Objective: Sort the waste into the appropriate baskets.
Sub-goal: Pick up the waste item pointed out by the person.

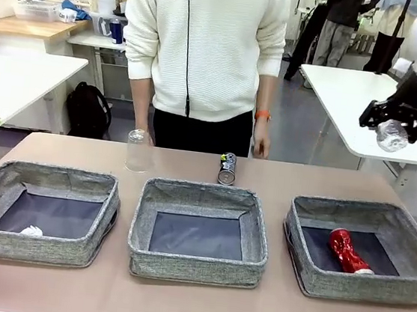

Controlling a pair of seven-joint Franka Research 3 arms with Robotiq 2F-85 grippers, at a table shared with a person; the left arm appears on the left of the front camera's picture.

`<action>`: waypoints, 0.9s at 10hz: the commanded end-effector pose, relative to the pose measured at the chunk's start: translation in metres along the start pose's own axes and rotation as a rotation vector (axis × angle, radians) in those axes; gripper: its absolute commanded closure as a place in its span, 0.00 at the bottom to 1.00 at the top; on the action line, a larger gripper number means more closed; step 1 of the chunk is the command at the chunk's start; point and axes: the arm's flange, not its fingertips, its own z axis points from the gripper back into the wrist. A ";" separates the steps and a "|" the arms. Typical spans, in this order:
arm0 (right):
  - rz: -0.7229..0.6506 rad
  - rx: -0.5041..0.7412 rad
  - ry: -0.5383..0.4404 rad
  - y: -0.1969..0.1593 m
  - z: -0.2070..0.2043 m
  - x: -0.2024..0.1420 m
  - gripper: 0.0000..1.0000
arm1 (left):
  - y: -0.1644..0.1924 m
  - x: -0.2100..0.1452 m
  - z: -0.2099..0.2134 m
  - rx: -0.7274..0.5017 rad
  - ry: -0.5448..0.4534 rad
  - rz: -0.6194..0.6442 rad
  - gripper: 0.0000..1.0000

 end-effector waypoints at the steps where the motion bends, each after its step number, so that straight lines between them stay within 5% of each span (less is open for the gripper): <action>1: 0.133 -0.081 0.003 0.029 0.009 -0.073 1.00 | -0.002 0.001 -0.001 -0.007 -0.008 -0.018 0.00; 3: 0.261 -0.048 -0.019 0.031 0.011 -0.114 1.00 | -0.002 0.001 -0.001 -0.007 -0.008 -0.018 0.00; 4: 0.109 -0.057 -0.002 0.033 0.017 -0.079 1.00 | -0.002 0.001 -0.001 -0.007 -0.008 -0.018 0.00; 6: 0.109 -0.057 -0.002 0.033 0.017 -0.079 1.00 | -0.002 0.001 -0.001 -0.007 -0.008 -0.018 0.00; 7: 0.161 -0.059 -0.001 0.036 0.016 -0.105 1.00 | -0.002 0.001 -0.001 -0.007 -0.008 -0.018 0.00; 9: 0.063 -0.027 0.027 0.079 0.022 -0.111 1.00 | -0.002 0.001 -0.001 -0.007 -0.008 -0.018 0.00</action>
